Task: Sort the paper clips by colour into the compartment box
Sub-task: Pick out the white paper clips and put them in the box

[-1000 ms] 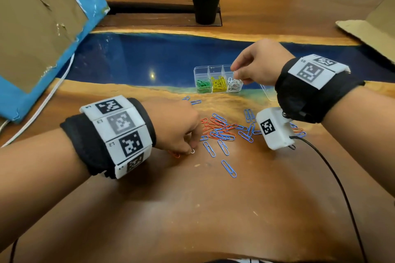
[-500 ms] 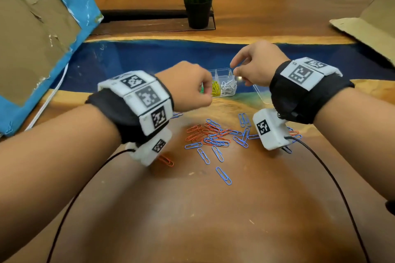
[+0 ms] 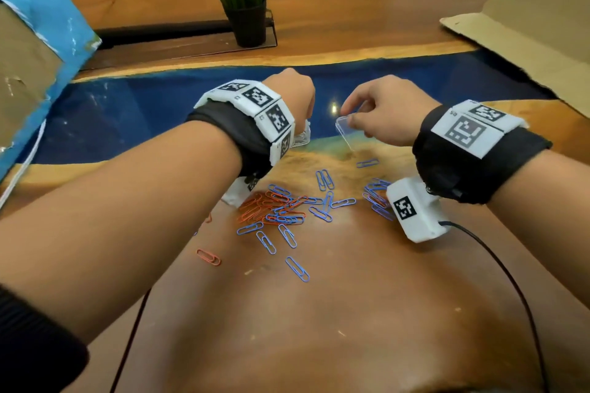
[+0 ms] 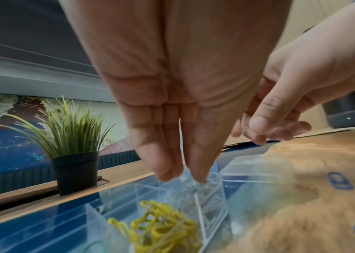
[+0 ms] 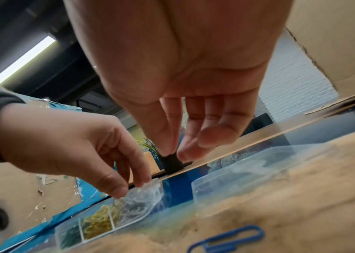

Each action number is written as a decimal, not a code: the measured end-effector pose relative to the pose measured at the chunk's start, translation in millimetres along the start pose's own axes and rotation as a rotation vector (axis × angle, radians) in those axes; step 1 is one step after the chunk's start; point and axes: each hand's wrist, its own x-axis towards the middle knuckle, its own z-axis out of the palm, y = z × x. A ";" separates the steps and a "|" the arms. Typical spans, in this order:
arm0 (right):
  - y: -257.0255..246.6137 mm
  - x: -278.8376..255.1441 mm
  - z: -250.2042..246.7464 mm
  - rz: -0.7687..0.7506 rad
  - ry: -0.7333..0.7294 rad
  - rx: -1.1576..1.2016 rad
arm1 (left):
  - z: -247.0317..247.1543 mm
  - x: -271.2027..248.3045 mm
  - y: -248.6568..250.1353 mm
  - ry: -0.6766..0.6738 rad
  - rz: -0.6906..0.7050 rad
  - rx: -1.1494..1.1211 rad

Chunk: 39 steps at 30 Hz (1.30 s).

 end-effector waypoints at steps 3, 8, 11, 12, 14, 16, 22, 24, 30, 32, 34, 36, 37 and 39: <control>-0.2 -3.7 0.7 -0.018 -0.001 -0.005 | -1.2 -3.9 -3.0 0.029 0.032 -0.034; -2.9 -11.9 2.0 -0.045 -0.110 -0.167 | -4.3 -25.9 -10.3 0.128 0.036 -0.140; -5.7 -18.5 6.5 -0.078 -0.268 -0.350 | 0.1 -45.8 -15.5 0.065 0.060 -0.137; -6.5 -20.1 8.7 -0.081 -0.283 -0.387 | 3.0 -51.0 -15.6 0.011 0.061 -0.130; -8.0 -21.3 11.8 -0.096 -0.261 -0.437 | 11.0 -56.4 -10.5 -0.074 0.089 -0.121; -11.7 -21.6 13.5 -0.113 -0.234 -0.477 | 19.4 -56.3 -0.5 -0.090 0.144 -0.130; -17.9 -23.5 11.4 -0.089 -0.266 -0.514 | 23.7 -46.8 17.9 -0.069 0.244 0.001; -16.9 -22.8 11.5 -0.074 -0.264 -0.517 | 22.4 -46.2 20.8 -0.076 0.252 0.033; -18.8 -22.6 14.4 -0.052 -0.310 -0.501 | 23.0 -45.0 28.1 -0.066 0.268 0.101; -19.3 -22.6 15.5 -0.025 -0.336 -0.494 | 24.4 -45.2 26.1 -0.042 0.278 0.086; -19.0 -23.2 14.5 -0.009 -0.345 -0.469 | 24.7 -45.2 25.5 -0.041 0.284 0.061; -17.8 -24.4 11.1 0.006 -0.334 -0.415 | 23.6 -44.6 24.2 -0.032 0.276 0.031; -17.0 -24.8 9.0 0.019 -0.323 -0.379 | 23.2 -44.1 22.4 -0.027 0.263 0.014; -15.1 -25.6 5.4 0.053 -0.315 -0.305 | 21.8 -42.6 19.3 -0.024 0.230 -0.032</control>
